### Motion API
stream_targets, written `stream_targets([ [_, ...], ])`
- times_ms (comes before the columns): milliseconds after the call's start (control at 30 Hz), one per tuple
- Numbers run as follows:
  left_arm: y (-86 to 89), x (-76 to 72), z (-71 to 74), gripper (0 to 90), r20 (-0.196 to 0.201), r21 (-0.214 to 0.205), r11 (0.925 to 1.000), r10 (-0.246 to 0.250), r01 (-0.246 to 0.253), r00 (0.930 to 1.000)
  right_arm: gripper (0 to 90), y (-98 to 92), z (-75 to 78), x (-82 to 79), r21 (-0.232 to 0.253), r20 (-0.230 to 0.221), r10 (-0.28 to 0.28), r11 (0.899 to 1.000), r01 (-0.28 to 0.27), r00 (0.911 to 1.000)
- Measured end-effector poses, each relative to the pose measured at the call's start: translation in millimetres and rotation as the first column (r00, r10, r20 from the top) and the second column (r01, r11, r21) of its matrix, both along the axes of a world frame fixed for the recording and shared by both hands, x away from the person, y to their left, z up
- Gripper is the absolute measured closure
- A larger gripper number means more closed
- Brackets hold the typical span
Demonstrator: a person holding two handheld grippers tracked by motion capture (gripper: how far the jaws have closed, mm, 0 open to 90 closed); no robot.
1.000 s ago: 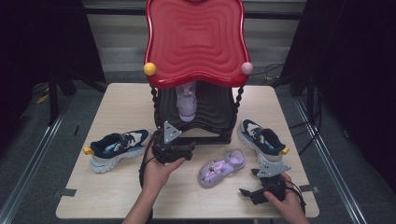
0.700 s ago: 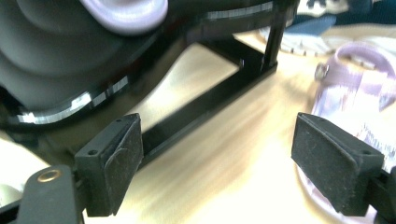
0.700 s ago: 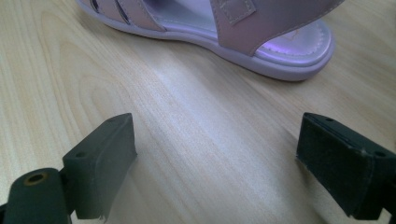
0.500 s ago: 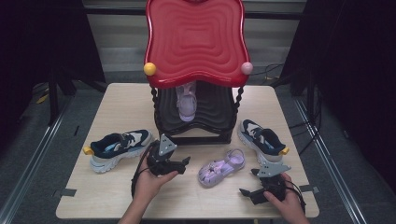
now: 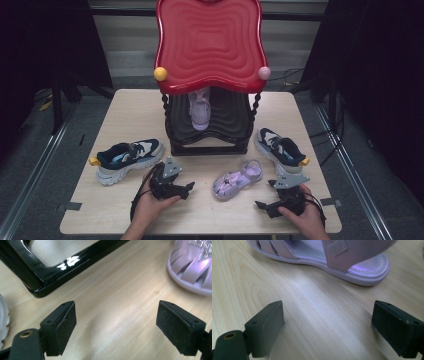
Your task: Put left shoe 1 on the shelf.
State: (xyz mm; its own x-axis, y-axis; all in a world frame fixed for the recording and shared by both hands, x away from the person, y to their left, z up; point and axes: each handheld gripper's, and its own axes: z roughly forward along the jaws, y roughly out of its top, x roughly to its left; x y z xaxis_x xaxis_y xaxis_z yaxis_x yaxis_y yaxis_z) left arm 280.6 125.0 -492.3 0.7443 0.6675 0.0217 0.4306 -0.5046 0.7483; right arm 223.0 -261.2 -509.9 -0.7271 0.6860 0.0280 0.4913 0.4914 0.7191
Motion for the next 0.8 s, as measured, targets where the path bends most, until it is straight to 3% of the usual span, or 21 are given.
stream_targets([
  [100,5.0,-0.9,-5.0,16.3,-0.004,-0.007,1.0,-0.001,0.001,1.0,11.4,1.7,0.1,0.7,0.004,0.001,-0.016,1.0,0.016,0.9999],
  [267,7.7,-1.9,-12.1,16.3,-0.01,0.026,0.9997,-0.001,0.002,1.0,11.6,5.3,4.3,4.8,0.037,0.016,-0.047,0.998,0.046,0.9988],
  [467,9.3,-4.0,-14.4,15.8,-0.004,0.034,0.9994,-0.01,0.011,0.9999,12.7,11.2,5.4,13.2,0.041,0.009,-0.049,0.998,0.049,0.9988],
  [567,11.3,-4.4,-15.0,15.8,-0.02,0.018,0.9998,-0.004,0.004,0.9998,14.4,17.8,6.3,13.4,0.038,0.013,-0.041,0.998,0.041,0.9991],
  [733,14.7,-0.7,-15.6,15.5,-0.053,0.003,0.9999,-0.011,0.011,0.9986,25.2,25.1,11.5,11.8,0.053,0.017,-0.024,0.998,0.023,0.9996],
  [800,15.1,-0.6,-15.4,15.2,-0.052,0.008,0.9999,-0.015,0.015,0.9985,30.8,27.2,12.3,10.4,0.035,0.004,-0.035,0.999,0.034,0.9994],
])
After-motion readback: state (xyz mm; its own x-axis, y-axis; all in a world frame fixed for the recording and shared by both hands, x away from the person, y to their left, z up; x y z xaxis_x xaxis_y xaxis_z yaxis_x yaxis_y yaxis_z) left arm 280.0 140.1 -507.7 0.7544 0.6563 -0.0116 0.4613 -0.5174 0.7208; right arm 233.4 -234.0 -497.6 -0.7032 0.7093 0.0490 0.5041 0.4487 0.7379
